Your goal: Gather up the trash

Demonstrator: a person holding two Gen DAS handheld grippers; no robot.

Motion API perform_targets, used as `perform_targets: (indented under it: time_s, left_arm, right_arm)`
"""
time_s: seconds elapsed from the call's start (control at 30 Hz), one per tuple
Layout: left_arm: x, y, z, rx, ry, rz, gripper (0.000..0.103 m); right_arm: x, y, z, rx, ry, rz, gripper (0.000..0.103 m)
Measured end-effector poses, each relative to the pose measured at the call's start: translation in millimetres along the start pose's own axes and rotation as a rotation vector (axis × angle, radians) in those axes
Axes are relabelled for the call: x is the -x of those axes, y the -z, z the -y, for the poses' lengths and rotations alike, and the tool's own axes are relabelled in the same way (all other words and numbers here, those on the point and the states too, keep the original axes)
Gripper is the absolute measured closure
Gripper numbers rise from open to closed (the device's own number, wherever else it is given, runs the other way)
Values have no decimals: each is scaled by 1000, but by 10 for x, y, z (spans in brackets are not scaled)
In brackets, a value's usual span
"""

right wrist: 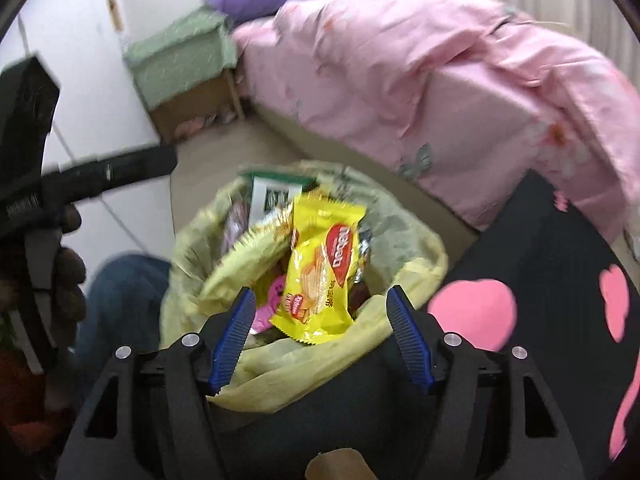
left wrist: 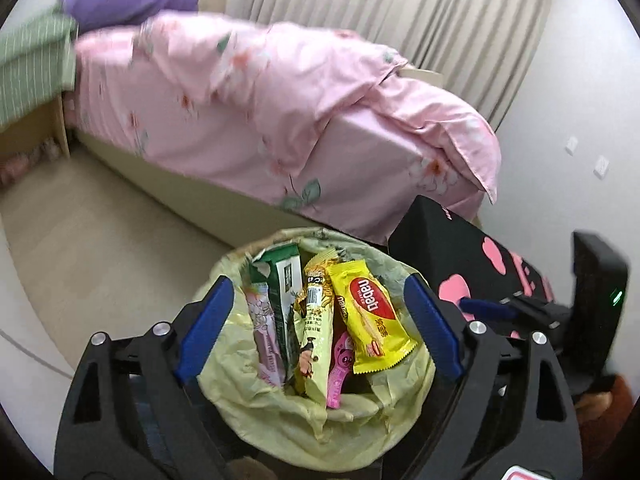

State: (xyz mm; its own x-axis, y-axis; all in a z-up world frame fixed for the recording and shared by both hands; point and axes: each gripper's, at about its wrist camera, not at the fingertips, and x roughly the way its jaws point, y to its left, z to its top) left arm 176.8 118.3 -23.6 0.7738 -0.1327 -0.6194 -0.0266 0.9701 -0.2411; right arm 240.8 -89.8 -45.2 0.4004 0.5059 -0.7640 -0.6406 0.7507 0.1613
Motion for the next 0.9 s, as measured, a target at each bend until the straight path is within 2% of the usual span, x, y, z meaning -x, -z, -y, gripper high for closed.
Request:
perform_targets:
  time_s: [0.1, 0.17, 0.37, 0.53, 0.63, 0.77, 0.9]
  left_arm:
    - [292, 110, 208, -60, -7, 48, 18]
    - [457, 217, 328, -83, 7, 64, 18]
    - [743, 593, 721, -175, 50, 32, 18]
    - [907, 812, 963, -208, -7, 25, 18]
    - [996, 930, 1064, -234, -30, 20, 18]
    - [1077, 1022, 1110, -258, -14, 5, 18]
    - [1213, 1046, 1102, -268, -23, 38, 18]
  right_arm:
    - [486, 191, -68, -47, 73, 92, 39]
    - [670, 307, -112, -66, 99, 113, 39]
    - [1311, 914, -205, -168, 193, 176, 38]
    - [1614, 1291, -272, -238, 285, 184, 38]
    - [1772, 1488, -317, -276, 301, 214, 39]
    - [1905, 1654, -428, -299, 305, 241, 39]
    - [1961, 1754, -603, -271, 331, 231, 39]
